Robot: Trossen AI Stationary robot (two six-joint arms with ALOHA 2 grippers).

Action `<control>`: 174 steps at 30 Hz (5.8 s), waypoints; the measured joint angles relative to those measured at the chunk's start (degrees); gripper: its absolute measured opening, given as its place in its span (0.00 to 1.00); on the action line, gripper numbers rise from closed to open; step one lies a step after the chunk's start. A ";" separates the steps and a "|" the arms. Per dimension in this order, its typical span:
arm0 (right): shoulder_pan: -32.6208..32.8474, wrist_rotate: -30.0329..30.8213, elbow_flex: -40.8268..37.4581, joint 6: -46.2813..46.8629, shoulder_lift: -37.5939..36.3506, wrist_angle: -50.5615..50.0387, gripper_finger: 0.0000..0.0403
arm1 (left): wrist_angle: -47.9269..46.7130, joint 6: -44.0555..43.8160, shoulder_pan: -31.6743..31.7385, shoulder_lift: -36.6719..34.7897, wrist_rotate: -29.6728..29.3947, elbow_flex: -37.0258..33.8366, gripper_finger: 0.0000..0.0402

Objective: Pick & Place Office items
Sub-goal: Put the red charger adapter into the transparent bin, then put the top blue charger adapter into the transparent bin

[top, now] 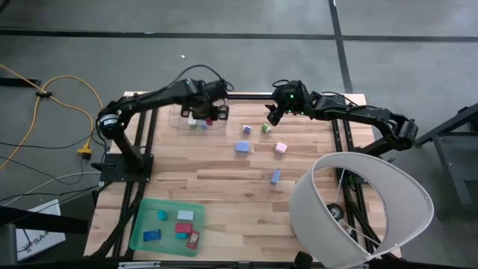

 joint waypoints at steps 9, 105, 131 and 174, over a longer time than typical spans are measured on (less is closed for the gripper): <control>0.00 0.00 0.00 0.00 0.00 -0.01 0.45 | 3.51 4.25 4.89 3.71 0.73 0.00 0.33; 0.00 0.00 0.00 0.00 0.00 0.40 0.45 | 12.55 26.27 -14.54 3.34 -0.88 -0.04 0.50; -0.01 0.00 0.00 0.00 0.00 0.49 0.45 | 17.78 45.89 -20.07 13.23 -3.19 -0.62 0.50; 0.00 -0.17 0.00 0.00 0.00 0.42 0.45 | 15.85 67.79 -15.02 15.05 7.80 -0.61 0.50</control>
